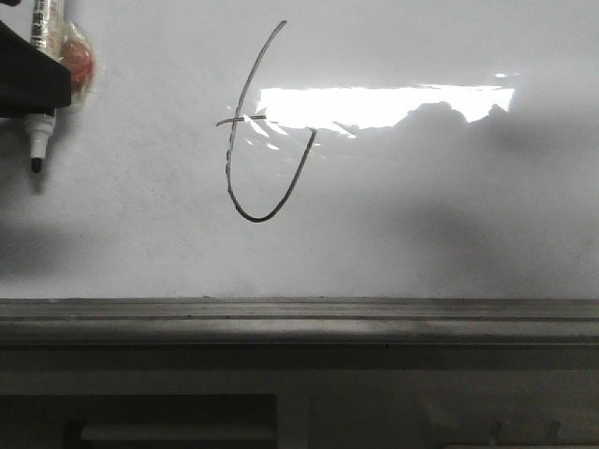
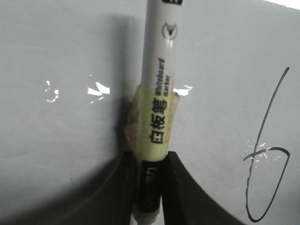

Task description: Write number 6 on whiteboard

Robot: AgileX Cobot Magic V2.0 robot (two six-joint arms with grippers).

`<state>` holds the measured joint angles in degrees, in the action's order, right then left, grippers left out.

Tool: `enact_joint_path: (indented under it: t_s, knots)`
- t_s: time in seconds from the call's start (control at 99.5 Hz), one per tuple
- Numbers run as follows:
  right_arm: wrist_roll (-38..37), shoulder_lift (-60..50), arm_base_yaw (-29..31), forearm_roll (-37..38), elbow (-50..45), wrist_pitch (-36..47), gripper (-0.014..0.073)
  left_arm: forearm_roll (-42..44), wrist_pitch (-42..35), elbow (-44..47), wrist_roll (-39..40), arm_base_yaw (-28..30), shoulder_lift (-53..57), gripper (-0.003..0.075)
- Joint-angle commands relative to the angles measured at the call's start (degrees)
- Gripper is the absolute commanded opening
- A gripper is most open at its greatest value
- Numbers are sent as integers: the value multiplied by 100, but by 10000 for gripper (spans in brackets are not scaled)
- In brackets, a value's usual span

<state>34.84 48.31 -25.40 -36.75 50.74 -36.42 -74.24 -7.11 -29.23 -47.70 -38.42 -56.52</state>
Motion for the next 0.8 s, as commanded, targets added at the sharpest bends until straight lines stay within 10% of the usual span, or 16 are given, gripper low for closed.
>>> enact_joint_path:
  t_s: [0.0, 0.432, 0.794]
  knots:
    - [10, -75, 23, -166, 143, 350, 414, 89, -188, -224, 34, 8, -16, -20]
    - [10, -75, 23, -166, 143, 339, 414, 230, -185, -224, 22, 8, -27, 9]
    - [10, -75, 23, -166, 143, 309, 414, 230, -185, -224, 22, 8, -12, 370]
